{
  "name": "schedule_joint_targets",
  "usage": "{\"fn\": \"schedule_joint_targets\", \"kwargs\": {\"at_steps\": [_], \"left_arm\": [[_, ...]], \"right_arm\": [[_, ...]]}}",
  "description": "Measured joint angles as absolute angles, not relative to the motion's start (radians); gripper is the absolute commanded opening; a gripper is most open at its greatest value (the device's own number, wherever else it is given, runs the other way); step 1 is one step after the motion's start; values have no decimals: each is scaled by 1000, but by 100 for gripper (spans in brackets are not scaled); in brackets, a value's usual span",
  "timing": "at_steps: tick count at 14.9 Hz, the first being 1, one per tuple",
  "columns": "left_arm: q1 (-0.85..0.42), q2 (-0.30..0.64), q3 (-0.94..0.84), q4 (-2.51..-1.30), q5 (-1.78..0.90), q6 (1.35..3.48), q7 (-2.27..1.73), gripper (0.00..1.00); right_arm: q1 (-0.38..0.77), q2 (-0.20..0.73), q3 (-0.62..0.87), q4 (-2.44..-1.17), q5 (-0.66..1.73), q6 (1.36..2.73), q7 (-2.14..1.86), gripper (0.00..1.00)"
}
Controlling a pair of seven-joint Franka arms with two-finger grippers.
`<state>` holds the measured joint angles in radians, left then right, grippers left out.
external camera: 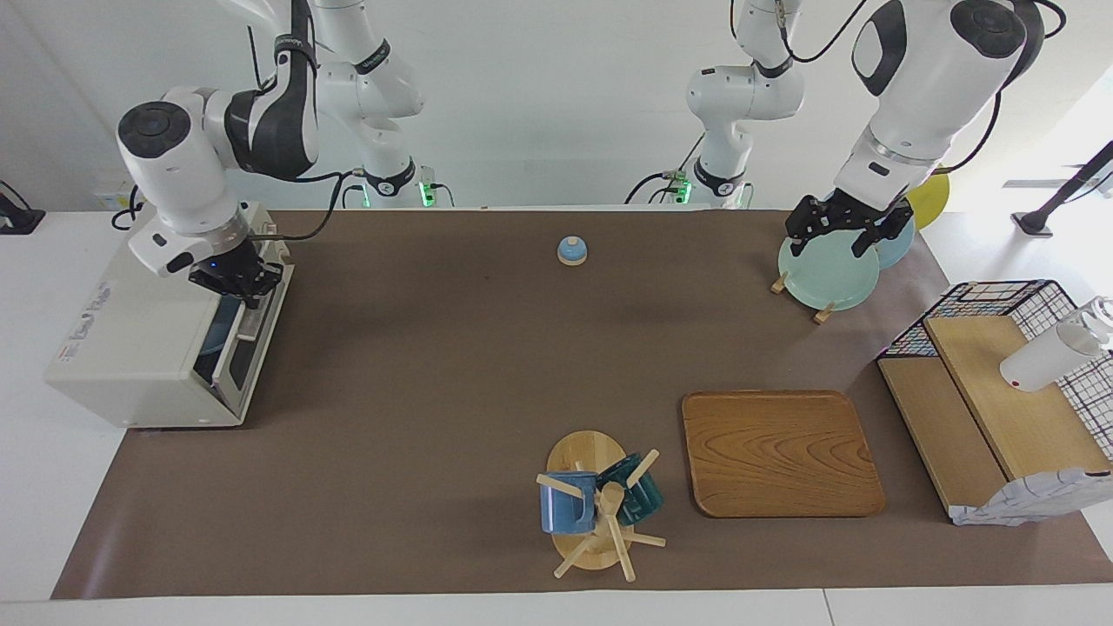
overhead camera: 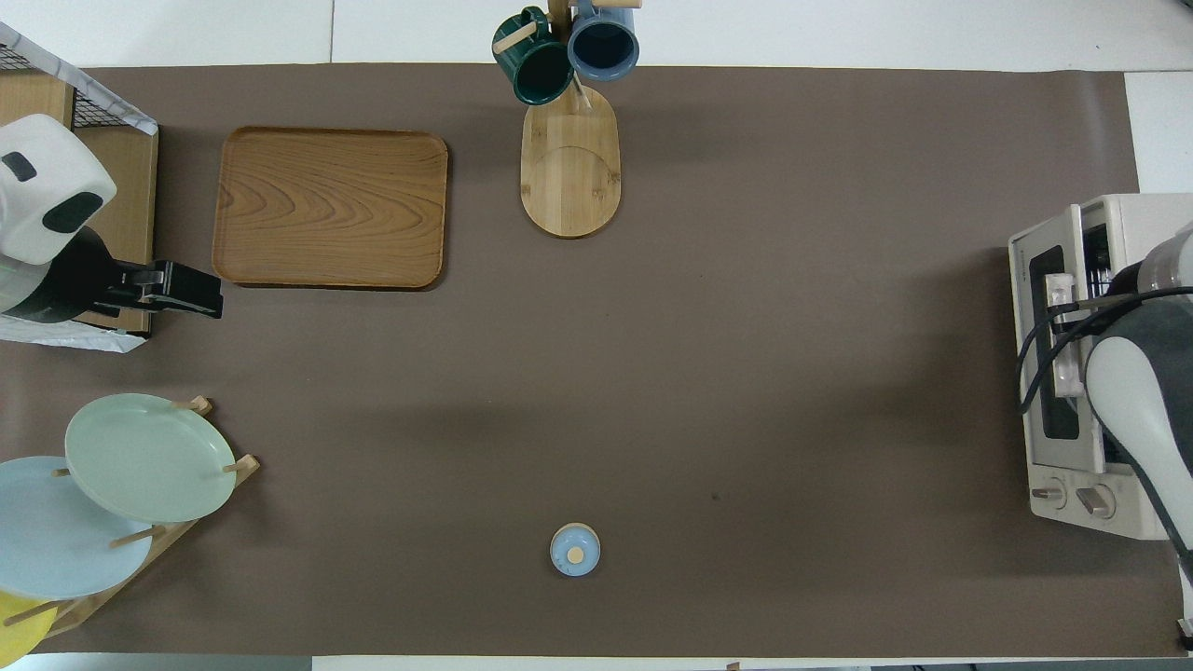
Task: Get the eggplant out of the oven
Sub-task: 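Reach the right gripper into the open toaster oven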
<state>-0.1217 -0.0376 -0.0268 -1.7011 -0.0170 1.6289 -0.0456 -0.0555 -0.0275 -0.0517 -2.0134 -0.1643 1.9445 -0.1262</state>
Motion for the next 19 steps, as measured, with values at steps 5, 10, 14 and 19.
{"fn": "schedule_joint_targets", "kwargs": {"at_steps": [5, 10, 14, 19], "left_arm": [[-122, -38, -27, -1701, -17, 1629, -46, 100], [-122, -38, -27, -1701, -17, 1629, -46, 100], [-122, -38, -27, -1701, -17, 1629, -46, 100], [-122, -38, -27, -1701, -17, 1629, -46, 100]], "right_arm": [[-4, -28, -34, -2101, -116, 2063, -120, 0], [38, 23, -22, -2174, -100, 2208, -98, 0], [47, 52, -18, -2203, -97, 2271, -84, 0], [51, 114, -12, -2216, -95, 2331, -74, 0]]}}
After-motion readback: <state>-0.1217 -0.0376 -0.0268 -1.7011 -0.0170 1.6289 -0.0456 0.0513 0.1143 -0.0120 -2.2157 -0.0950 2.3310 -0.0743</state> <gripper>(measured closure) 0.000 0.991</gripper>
